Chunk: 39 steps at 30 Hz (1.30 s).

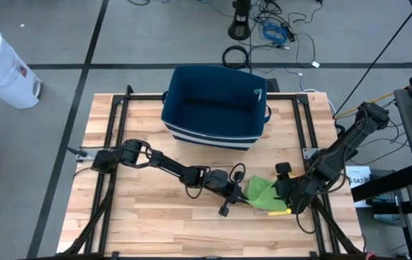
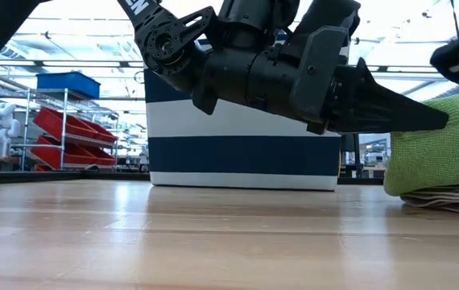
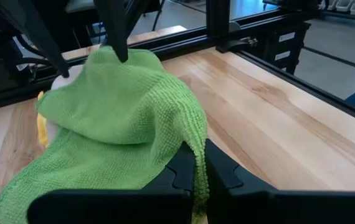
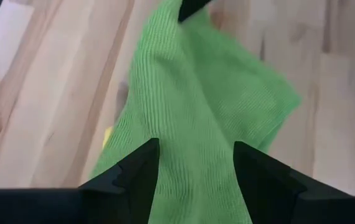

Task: Fold towel
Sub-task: Stack the folded green towel on the folded brown towel

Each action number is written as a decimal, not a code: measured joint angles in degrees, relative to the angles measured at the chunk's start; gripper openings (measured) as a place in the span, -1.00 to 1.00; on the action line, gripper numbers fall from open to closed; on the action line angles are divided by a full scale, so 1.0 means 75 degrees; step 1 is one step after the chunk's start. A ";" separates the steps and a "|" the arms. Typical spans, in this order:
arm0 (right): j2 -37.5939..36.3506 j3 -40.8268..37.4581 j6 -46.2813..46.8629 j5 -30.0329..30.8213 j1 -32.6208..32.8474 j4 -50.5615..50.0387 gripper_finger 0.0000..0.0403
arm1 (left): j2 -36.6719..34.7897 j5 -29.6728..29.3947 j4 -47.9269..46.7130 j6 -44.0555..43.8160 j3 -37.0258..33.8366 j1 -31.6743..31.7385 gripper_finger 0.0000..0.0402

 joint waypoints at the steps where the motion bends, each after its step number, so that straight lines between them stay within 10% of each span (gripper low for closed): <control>1: -0.0022 0.0003 -0.0025 0.0027 0.0000 0.0034 -0.05 | 0.0000 0.0000 0.0000 0.0000 0.0000 0.0000 -0.94; 16: -0.0022 0.0006 0.1305 -0.1246 0.0131 -0.0763 -0.05 | -0.0013 -0.0461 -0.0054 0.0029 0.0006 0.0010 -0.94; 24: -0.0022 0.0006 0.3224 -0.1790 0.0394 -0.2448 -0.05 | -0.0044 0.1117 -0.0136 0.0199 0.0009 0.0023 -0.94; 39: 0.0122 -0.0429 0.3743 -0.2044 0.0562 -0.1296 -0.05 | -0.0050 0.3474 0.2578 -0.1042 0.0009 -0.0192 -0.94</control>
